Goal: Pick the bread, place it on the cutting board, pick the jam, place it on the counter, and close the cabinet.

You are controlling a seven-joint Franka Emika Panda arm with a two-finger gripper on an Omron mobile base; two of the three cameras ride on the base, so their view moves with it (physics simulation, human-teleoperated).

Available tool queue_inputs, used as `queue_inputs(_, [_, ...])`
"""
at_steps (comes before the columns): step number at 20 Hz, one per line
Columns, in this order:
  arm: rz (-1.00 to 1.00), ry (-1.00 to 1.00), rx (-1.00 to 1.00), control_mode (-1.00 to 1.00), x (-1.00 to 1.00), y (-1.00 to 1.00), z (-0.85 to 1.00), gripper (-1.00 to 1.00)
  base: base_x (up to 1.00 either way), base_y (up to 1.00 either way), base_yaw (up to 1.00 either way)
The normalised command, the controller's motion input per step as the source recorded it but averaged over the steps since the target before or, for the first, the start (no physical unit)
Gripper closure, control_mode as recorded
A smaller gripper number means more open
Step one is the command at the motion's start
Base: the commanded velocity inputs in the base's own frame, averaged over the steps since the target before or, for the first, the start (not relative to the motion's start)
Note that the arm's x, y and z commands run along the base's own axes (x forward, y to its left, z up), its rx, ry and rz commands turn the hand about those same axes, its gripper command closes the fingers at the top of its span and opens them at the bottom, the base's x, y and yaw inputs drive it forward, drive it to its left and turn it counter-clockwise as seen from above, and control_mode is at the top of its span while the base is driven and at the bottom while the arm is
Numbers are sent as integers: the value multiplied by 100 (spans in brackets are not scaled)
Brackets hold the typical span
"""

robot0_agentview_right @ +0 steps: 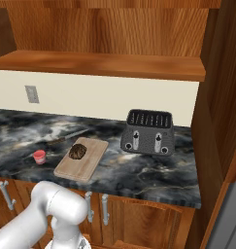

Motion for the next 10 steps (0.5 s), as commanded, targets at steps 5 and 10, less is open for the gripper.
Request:
queue_inputs(5, [0,0,0,-100,12,9,-11,-100,0,0,0])
queue_inputs(10, [0,0,0,-100,13,7,-4,-100,0,0,0])
